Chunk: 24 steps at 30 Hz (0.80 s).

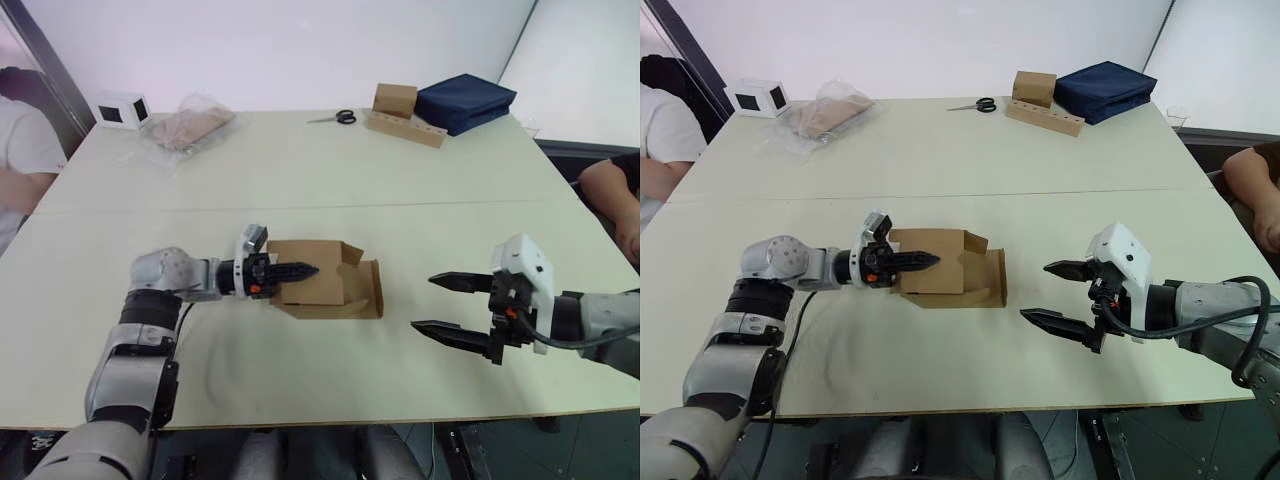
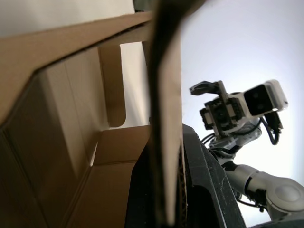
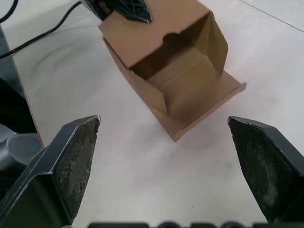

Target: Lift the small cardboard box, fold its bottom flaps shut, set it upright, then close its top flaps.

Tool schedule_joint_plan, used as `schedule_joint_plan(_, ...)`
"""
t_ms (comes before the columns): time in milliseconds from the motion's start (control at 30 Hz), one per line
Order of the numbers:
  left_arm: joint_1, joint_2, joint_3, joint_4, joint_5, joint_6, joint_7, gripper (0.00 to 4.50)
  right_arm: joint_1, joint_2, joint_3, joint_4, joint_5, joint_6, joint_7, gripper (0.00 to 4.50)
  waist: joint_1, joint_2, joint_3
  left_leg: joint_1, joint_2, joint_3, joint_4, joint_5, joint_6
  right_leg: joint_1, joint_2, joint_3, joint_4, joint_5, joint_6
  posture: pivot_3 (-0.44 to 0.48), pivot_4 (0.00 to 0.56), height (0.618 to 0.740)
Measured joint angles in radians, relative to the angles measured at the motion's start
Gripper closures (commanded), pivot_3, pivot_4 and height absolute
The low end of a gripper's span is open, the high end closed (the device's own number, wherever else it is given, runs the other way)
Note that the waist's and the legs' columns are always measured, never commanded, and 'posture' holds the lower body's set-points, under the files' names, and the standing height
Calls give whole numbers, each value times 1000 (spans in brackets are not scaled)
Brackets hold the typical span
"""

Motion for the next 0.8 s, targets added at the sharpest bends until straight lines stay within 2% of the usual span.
schedule_joint_plan(167,5,33,44,-150,-40,-12,3,4469,-3,0,1,2,-3,-3,-1,0,0,0,0,0,0,0,0,0,0,0,0,0,0,0,0,0,150,740)
schedule_joint_plan(300,54,61,50,-332,-46,-128,-20,4469,-29,4,3,14,-3,-15,-2,0,1,0,0,0,0,0,0,0,0,0,0,0,0,0,0,0,150,740)
schedule_joint_plan(433,154,89,35,-473,-6,-322,-48,4469,-85,39,6,47,24,-19,-14,0,0,0,0,0,1,0,0,0,0,0,0,0,0,0,0,0,150,740)
schedule_joint_plan(600,250,121,9,-556,77,-566,-95,4469,-158,88,4,104,119,2,-50,0,6,0,0,0,0,1,0,0,0,1,-1,0,-1,0,0,0,150,740)
schedule_joint_plan(800,261,133,-1,-553,114,-702,-135,4469,-223,152,15,167,156,6,-105,0,3,0,0,0,1,0,0,0,0,1,0,0,-1,0,0,0,150,740)
